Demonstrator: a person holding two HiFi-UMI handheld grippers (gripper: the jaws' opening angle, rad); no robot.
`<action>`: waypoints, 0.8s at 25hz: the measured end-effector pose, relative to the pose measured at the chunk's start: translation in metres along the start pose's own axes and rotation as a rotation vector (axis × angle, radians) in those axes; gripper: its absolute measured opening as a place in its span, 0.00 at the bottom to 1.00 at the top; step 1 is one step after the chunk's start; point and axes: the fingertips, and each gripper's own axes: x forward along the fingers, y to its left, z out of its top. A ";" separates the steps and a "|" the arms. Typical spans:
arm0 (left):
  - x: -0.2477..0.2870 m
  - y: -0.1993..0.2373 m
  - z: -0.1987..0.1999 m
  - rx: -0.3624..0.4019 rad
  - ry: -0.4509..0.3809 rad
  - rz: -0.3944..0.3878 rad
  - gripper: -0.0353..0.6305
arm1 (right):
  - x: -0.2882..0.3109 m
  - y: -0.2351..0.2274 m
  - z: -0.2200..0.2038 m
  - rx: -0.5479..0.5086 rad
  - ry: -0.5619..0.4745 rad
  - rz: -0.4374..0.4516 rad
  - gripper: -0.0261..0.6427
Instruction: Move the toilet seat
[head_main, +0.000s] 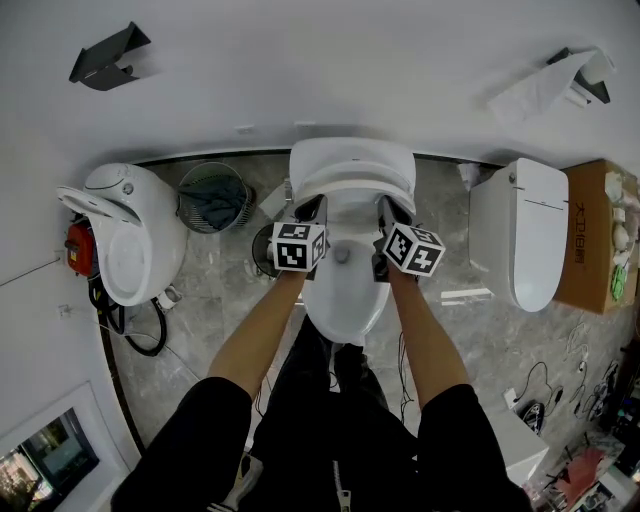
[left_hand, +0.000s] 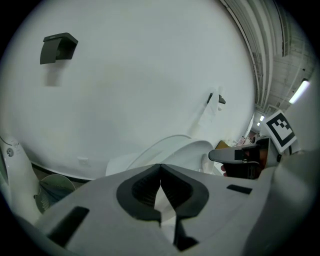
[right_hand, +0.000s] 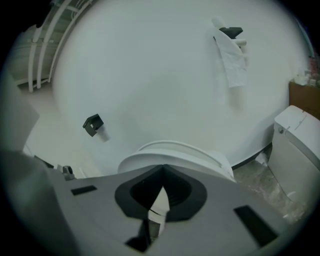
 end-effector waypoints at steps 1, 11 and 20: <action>0.003 0.002 0.002 0.003 0.003 0.000 0.05 | 0.003 0.001 0.001 -0.014 0.007 -0.004 0.05; -0.009 -0.011 0.001 0.014 -0.005 -0.010 0.05 | -0.015 0.008 -0.009 -0.096 0.026 0.003 0.05; -0.075 -0.057 0.000 0.060 -0.102 -0.018 0.05 | -0.084 0.038 -0.011 -0.181 -0.048 0.055 0.04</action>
